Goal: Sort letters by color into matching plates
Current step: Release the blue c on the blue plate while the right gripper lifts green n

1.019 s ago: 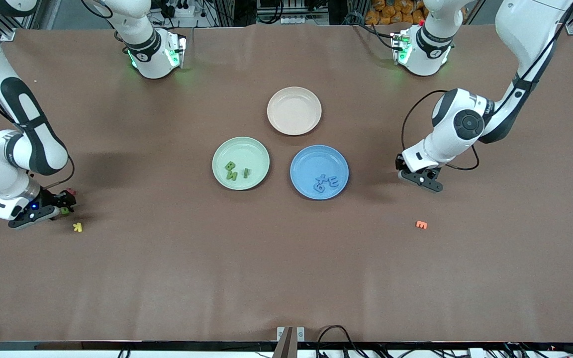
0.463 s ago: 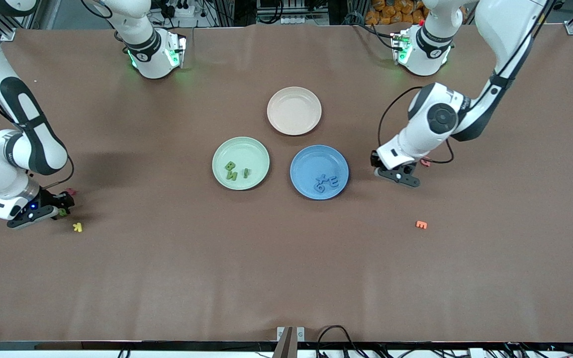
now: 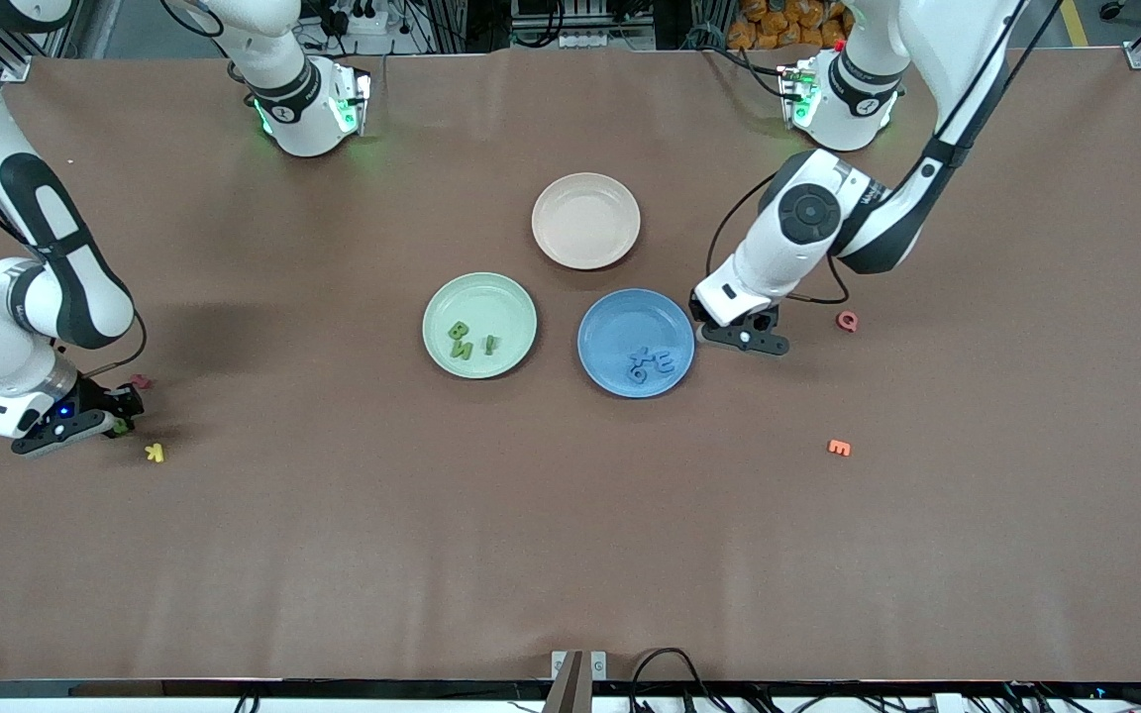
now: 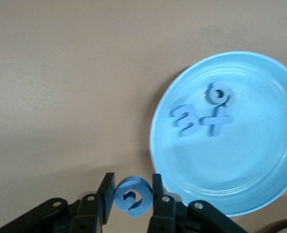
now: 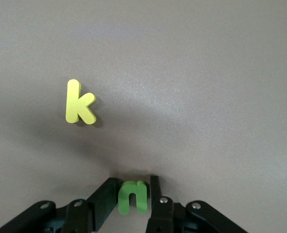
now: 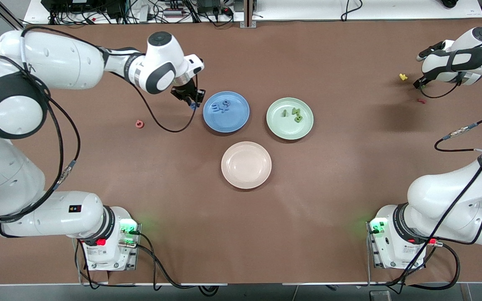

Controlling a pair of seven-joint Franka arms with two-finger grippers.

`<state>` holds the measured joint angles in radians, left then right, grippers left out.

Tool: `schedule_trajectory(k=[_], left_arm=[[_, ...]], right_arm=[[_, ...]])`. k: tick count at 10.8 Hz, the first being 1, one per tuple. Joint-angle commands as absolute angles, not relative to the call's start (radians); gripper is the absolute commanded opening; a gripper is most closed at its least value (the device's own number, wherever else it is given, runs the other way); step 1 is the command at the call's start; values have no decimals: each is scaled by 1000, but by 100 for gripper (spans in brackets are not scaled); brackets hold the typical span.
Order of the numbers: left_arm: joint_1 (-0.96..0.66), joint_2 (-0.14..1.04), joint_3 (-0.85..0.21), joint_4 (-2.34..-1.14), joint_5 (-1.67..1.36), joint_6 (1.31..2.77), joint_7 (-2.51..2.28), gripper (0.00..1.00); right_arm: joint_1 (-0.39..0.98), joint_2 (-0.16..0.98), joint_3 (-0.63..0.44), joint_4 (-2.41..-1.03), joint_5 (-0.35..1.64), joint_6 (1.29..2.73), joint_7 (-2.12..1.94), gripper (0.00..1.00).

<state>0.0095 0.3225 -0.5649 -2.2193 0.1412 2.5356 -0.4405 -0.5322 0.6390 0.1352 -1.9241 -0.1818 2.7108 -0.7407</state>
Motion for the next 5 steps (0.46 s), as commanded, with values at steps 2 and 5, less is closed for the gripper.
schedule_trajectory(k=[2, 5], left_arm=[[-144, 371, -483, -2151, 117, 2511, -589, 0], [-189, 385, -466, -2141, 118, 2511, -664, 0]], right_arm=[[-571, 658, 176, -1919, -204, 2732, -752, 27], [-572, 658, 178, -1916, -206, 2732, -752, 25]])
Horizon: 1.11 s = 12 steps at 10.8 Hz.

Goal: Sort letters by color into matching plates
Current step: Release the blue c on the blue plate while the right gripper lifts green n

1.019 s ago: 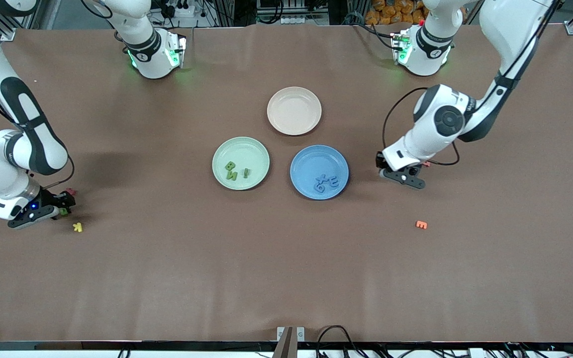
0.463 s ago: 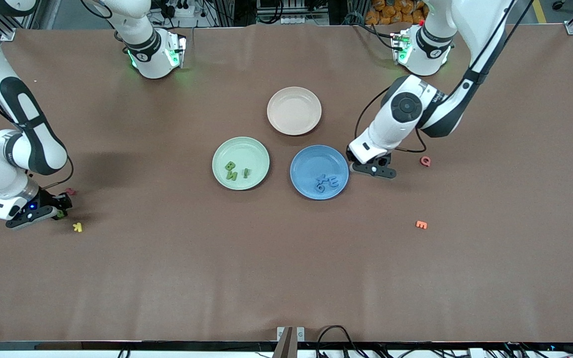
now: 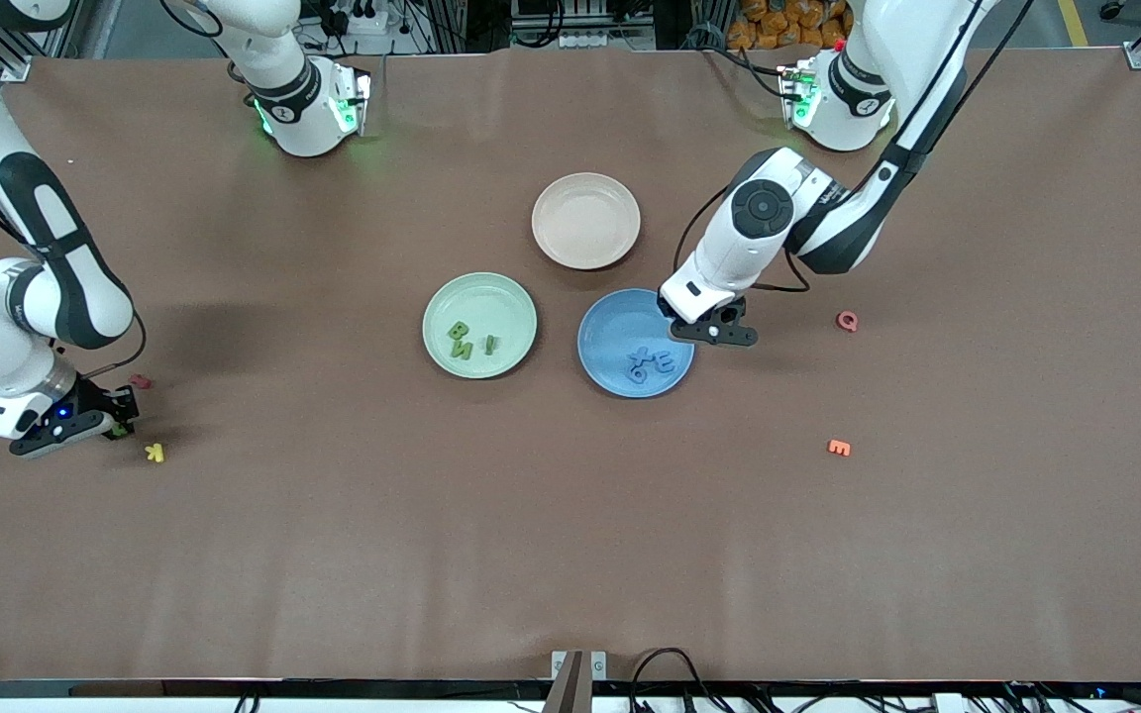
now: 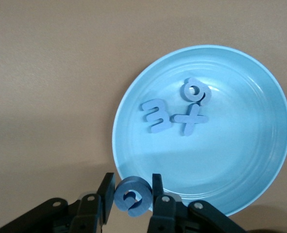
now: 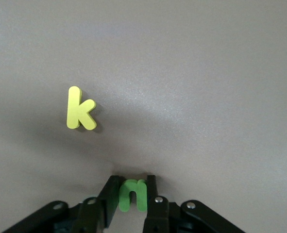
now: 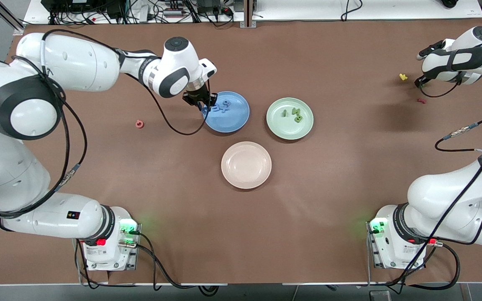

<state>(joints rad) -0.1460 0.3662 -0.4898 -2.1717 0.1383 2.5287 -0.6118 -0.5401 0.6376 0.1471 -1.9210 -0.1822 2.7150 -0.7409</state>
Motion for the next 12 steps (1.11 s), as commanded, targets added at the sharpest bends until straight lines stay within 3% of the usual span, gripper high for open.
schedule_trajectory(k=[1, 5, 6, 7, 12], left_arm=[[-221, 403, -451, -2117, 120, 2511, -713, 0], [-256, 474, -437, -2043, 123, 2511, -814, 0], [-256, 480, -437, -2039, 123, 2511, -819, 65], [-261, 480, -437, -2037, 129, 2511, -846, 100], [-224, 451, -439, -2025, 132, 2508, -859, 100]], right_arm=[[-572, 658, 178, -1916, -206, 2732, -752, 25], [-572, 657, 179, -1916, -204, 2732, -752, 25], [-571, 655, 179, -1917, -204, 2732, -750, 24], [-568, 646, 179, -1919, -204, 2727, -744, 25], [-531, 575, 204, -1933, -196, 2623, -596, 24]])
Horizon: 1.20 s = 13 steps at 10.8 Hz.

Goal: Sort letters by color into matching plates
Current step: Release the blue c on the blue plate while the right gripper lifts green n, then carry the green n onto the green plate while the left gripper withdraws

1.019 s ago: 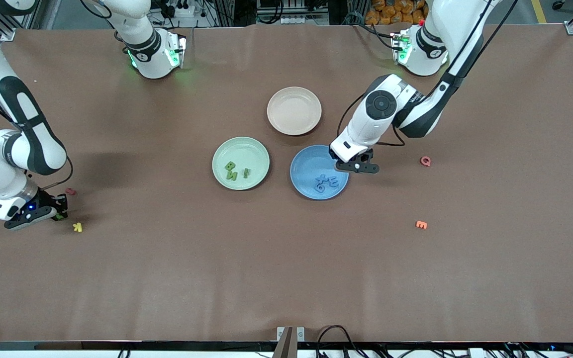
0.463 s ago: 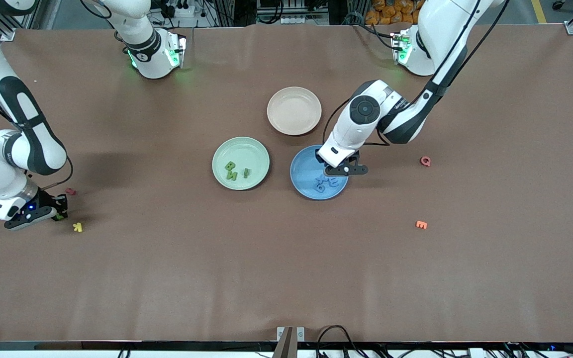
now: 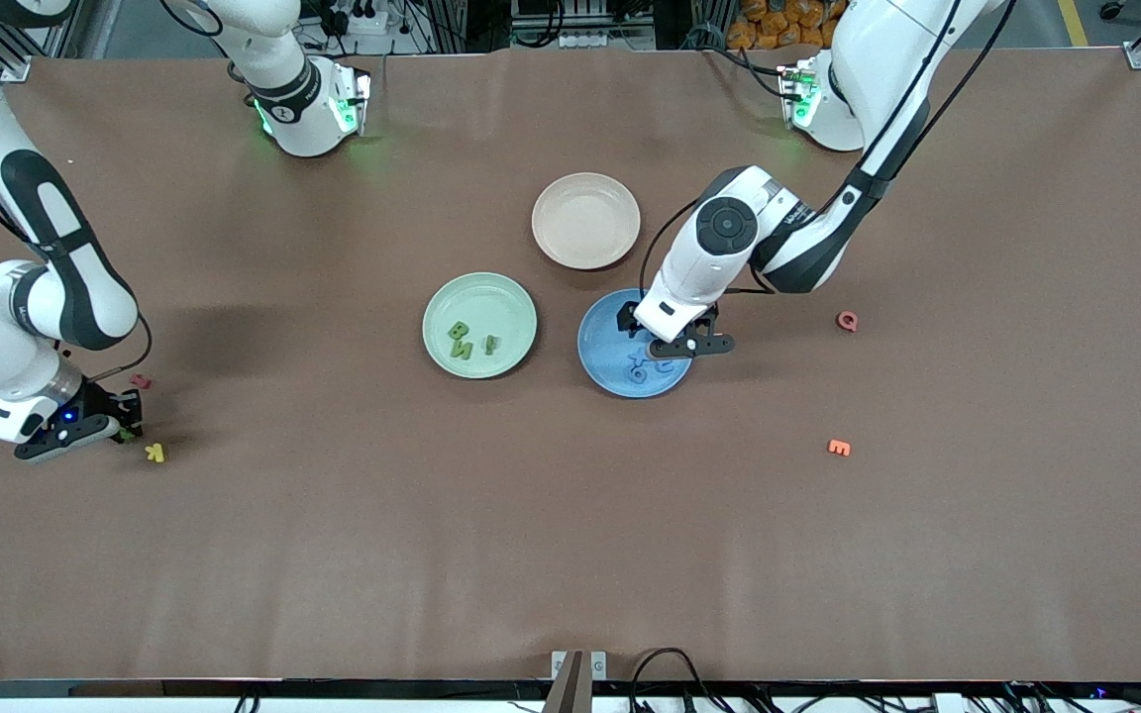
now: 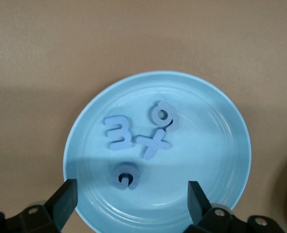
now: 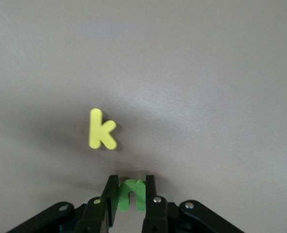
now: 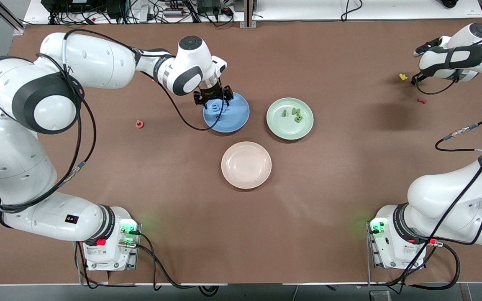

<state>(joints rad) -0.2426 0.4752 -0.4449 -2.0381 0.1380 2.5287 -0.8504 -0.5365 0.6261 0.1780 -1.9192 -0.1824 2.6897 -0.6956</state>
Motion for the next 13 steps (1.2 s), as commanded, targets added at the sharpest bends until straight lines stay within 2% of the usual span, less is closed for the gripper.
schedule_trajectory(k=[1, 5, 9, 13], left_arm=[[-209, 433, -439, -2025, 132, 2476, -830, 100], [-106, 336, -445, -2026, 132, 2357, -585, 100], [-2, 203, -440, -2025, 124, 2211, -370, 100], [9, 68, -362, -2025, 123, 2083, -365, 100]], right_arm=[[-511, 562, 206, -1934, -196, 2599, -544, 24], [-450, 503, 239, -1944, -192, 2504, -364, 24], [-289, 425, 239, -1948, -33, 2349, -171, 24], [-99, 394, 238, -1948, 49, 2322, 113, 24]])
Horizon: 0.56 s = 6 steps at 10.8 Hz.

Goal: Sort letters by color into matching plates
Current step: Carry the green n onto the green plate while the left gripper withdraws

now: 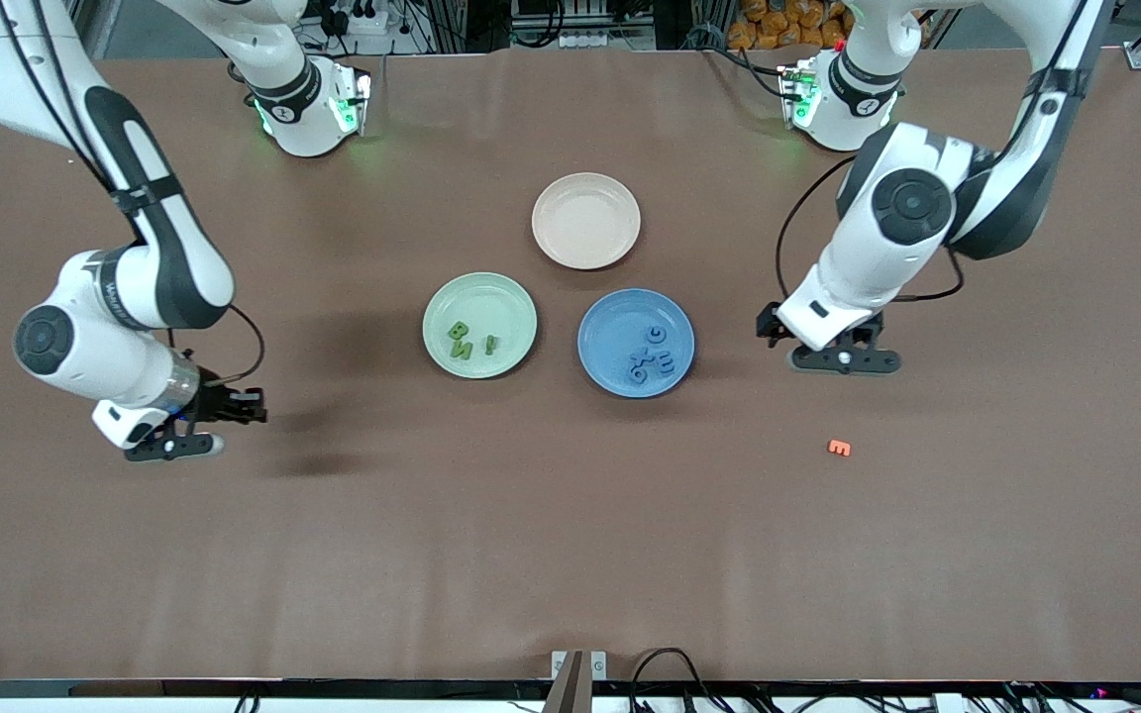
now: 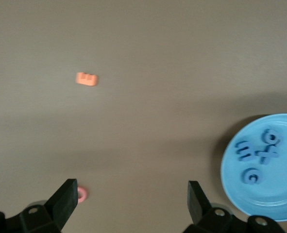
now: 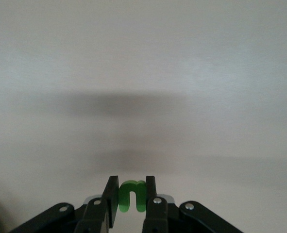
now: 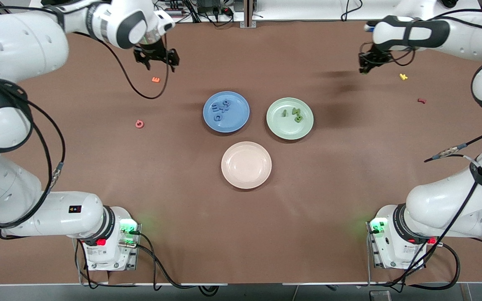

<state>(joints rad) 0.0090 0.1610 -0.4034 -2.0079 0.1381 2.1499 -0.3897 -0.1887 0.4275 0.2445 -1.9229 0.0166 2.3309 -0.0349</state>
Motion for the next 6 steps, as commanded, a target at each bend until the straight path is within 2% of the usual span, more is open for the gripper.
schedule_trajectory(k=[1, 6], left_arm=[[9, 40, -347, -2020, 123, 2057, -361, 100], [6, -14, -287, -1846, 115, 1883, -362, 100]], right_arm=[[-50, 394, 238, -1948, 49, 2324, 186, 24], [161, 406, 236, -1948, 49, 2329, 429, 24]])
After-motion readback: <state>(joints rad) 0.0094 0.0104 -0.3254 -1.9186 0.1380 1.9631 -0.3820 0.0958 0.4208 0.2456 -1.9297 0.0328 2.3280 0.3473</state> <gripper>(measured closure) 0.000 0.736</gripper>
